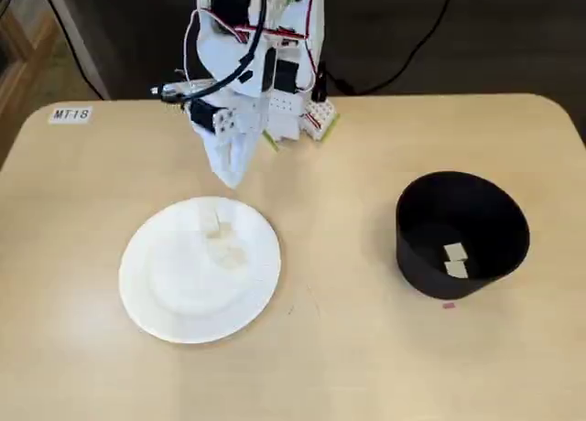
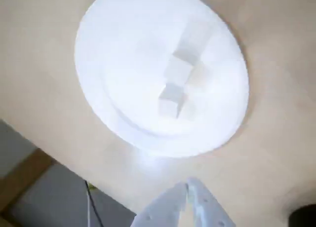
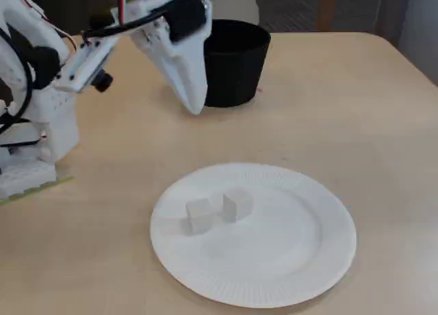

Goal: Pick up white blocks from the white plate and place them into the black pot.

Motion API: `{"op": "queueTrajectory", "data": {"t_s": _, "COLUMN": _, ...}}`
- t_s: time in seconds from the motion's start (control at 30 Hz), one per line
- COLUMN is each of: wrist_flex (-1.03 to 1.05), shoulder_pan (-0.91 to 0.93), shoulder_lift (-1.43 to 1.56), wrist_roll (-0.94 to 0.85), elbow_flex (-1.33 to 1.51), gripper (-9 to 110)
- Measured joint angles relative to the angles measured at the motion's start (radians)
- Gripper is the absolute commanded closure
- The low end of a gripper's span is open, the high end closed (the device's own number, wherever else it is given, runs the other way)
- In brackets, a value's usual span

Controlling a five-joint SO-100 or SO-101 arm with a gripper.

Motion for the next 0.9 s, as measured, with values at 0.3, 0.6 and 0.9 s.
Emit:
{"op": "queueTrajectory", "data": {"t_s": 0.3, "wrist_flex": 0.014, "shoulder_pan": 0.067, "shoulder_lift": 0.032, "wrist_roll": 0.233, "elbow_flex": 0.196, "gripper": 91}}
{"op": "queueTrajectory", "data": {"t_s": 0.6, "wrist_flex": -0.069, "shoulder_pan": 0.077, "shoulder_lift": -0.011, "wrist_roll": 0.236, "elbow_flex": 0.233, "gripper": 73}}
{"op": "queueTrajectory", "data": {"t_s": 0.9, "wrist_flex": -0.229, "shoulder_pan": 0.089, "shoulder_lift": -0.141, "wrist_roll": 0.141, "elbow_flex": 0.233, "gripper": 76}}
